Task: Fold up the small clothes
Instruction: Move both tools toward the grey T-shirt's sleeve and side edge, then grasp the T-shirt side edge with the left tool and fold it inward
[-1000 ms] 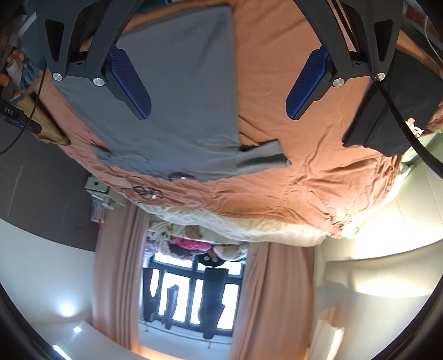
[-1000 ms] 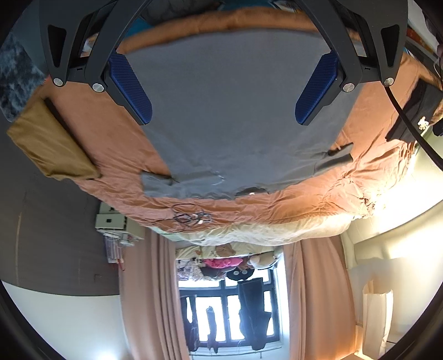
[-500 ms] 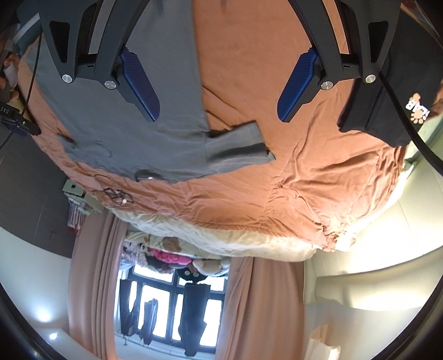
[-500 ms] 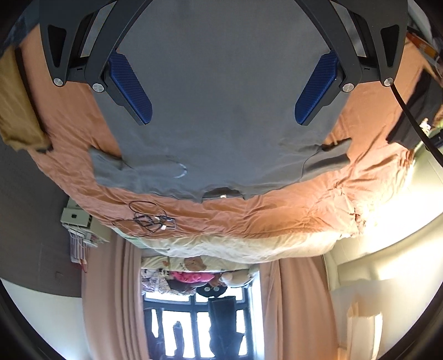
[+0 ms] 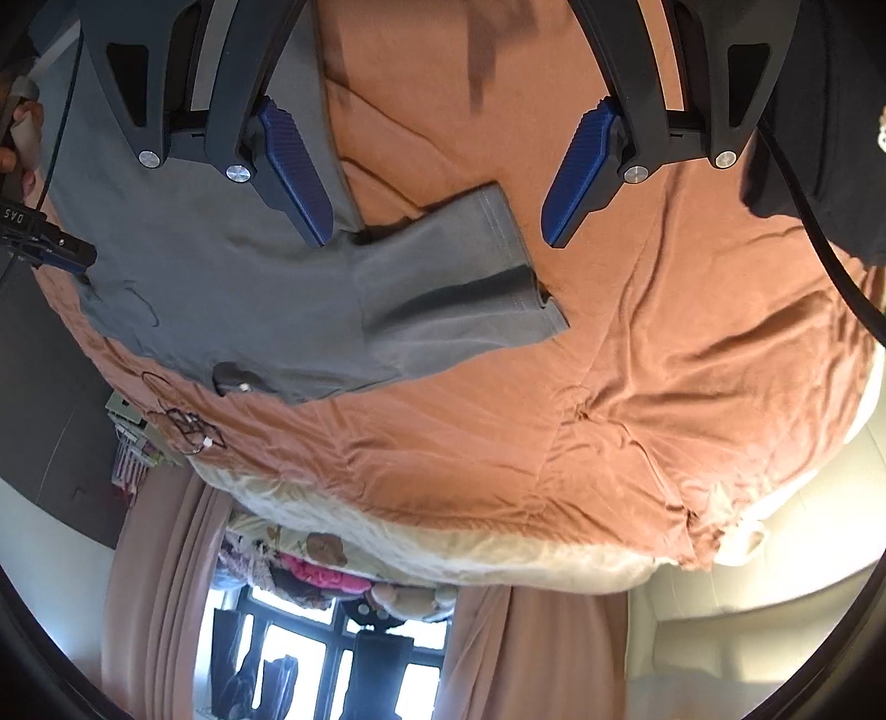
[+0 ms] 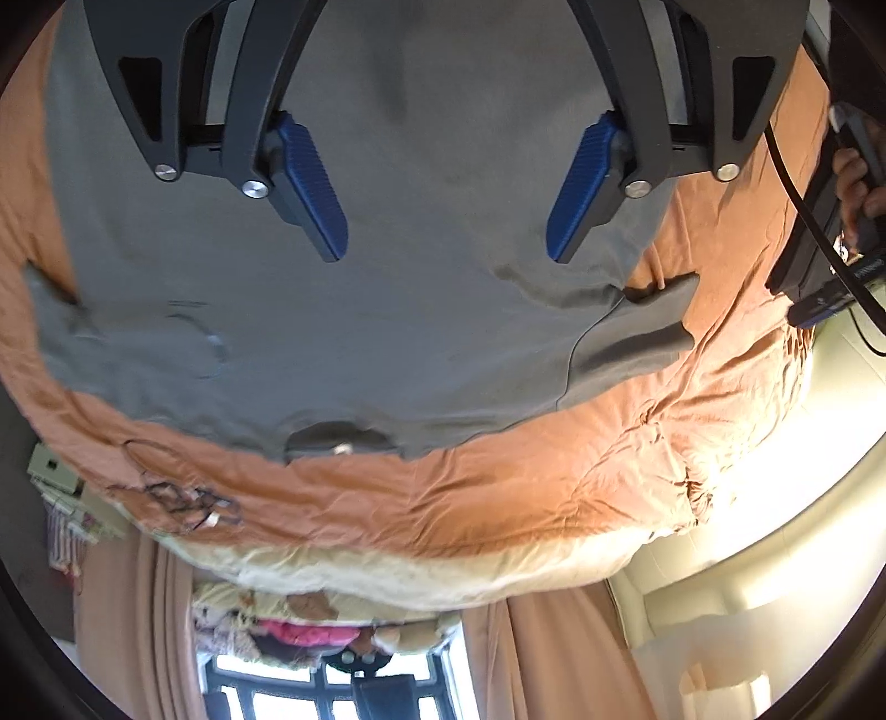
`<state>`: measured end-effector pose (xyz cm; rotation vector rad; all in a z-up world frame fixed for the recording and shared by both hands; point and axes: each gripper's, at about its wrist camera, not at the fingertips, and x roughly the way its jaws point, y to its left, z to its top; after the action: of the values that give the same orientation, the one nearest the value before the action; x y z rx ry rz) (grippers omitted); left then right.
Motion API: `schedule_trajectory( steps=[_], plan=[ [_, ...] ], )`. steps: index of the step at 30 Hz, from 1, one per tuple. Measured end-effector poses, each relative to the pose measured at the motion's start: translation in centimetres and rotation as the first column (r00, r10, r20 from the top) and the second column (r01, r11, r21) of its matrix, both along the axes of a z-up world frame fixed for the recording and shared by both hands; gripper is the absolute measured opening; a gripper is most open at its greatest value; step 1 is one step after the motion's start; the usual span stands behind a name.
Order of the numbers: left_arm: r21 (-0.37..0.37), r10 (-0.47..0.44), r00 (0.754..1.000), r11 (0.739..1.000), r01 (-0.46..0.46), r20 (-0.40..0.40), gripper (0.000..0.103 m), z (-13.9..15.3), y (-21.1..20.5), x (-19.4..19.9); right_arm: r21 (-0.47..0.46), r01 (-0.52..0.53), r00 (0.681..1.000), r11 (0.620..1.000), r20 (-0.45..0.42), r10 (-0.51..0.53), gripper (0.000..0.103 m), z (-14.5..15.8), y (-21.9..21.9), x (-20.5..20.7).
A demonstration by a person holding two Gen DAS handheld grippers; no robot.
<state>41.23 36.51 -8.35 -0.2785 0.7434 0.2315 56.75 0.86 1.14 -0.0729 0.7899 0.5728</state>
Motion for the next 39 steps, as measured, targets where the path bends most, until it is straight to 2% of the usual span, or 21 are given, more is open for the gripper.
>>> schedule_trajectory(
  steps=[6, 8, 13, 17, 19, 22, 23, 24, 25, 27, 28, 29, 31, 39],
  plan=[
    [-0.12, 0.044, 0.998, 0.992, -0.049, -0.04, 0.077, -3.2, 4.9, 4.0, -0.027, -0.016, 1.0, 0.999, -0.022, 0.015, 0.06, -0.9, 2.9, 4.3],
    [-0.161, 0.052, 0.997, 0.985, -0.059, -0.051, 0.074, -3.9, 6.2, 5.1, -0.04, -0.032, 0.999, 0.999, -0.027, 0.031, 0.053, -1.4, 4.0, 5.6],
    [-0.268, 0.071, 0.996, 0.96, -0.082, -0.054, 0.074, -5.7, 9.2, 7.6, -0.017, -0.049, 0.998, 0.999, -0.039, 0.049, 0.044, -2.8, 7.8, 7.6],
    [-0.359, 0.104, 0.99, 0.924, -0.133, -0.099, 0.068, -8.0, 11.0, 9.3, -0.017, -0.081, 0.996, 0.997, -0.046, 0.08, 0.038, -4.1, 10.8, 8.9],
    [-0.374, 0.128, 0.981, 0.911, -0.173, -0.143, 0.059, -9.0, 11.6, 9.9, -0.009, -0.095, 0.994, 0.995, -0.057, 0.094, 0.037, -4.8, 11.6, 9.3],
    [-0.44, 0.119, 0.98, 0.88, -0.178, -0.158, 0.056, -10.4, 12.1, 10.4, 0.003, -0.108, 0.991, 0.994, -0.076, 0.108, 0.036, -5.7, 13.1, 9.8],
    [-0.457, 0.119, 0.979, 0.871, -0.183, -0.165, 0.052, -10.8, 12.2, 10.6, 0.007, -0.112, 0.99, 0.994, -0.084, 0.112, 0.036, -6.0, 13.5, 10.0],
    [-0.466, 0.12, 0.979, 0.865, -0.185, -0.165, 0.038, -11.0, 12.2, 10.8, 0.012, -0.116, 0.989, 0.993, -0.095, 0.117, 0.036, -6.2, 13.9, 10.2],
    [-0.474, 0.12, 0.979, 0.861, -0.185, -0.164, 0.022, -11.0, 12.3, 11.0, 0.02, -0.127, 0.985, 0.992, -0.112, 0.128, 0.031, -6.6, 14.4, 10.4],
    [-0.483, 0.116, 0.982, 0.858, -0.174, -0.147, 0.01, -10.6, 12.3, 11.2, 0.031, -0.139, 0.98, 0.99, -0.138, 0.142, 0.023, -7.1, 15.1, 10.9],
    [-0.482, 0.114, 0.984, 0.86, -0.165, -0.133, 0.007, -10.2, 12.3, 11.3, 0.037, -0.147, 0.977, 0.988, -0.148, 0.151, 0.018, -7.4, 15.6, 11.1],
    [-0.472, 0.106, 0.988, 0.869, -0.148, -0.114, 0.007, -9.3, 12.1, 11.3, 0.043, -0.155, 0.975, 0.987, -0.157, 0.16, 0.013, -7.6, 16.1, 11.2],
    [-0.453, 0.087, 0.992, 0.884, -0.118, -0.09, 0.007, -7.9, 11.9, 11.7, 0.059, -0.176, 0.967, 0.983, -0.178, 0.184, 0.01, -7.9, 17.0, 11.6],
    [-0.388, 0.034, 0.998, 0.92, -0.048, -0.044, 0.006, -2.7, 10.5, 13.6, 0.116, -0.223, 0.93, 0.968, -0.273, 0.247, 0.006, -11.0, 20.7, 13.4]
  ],
)
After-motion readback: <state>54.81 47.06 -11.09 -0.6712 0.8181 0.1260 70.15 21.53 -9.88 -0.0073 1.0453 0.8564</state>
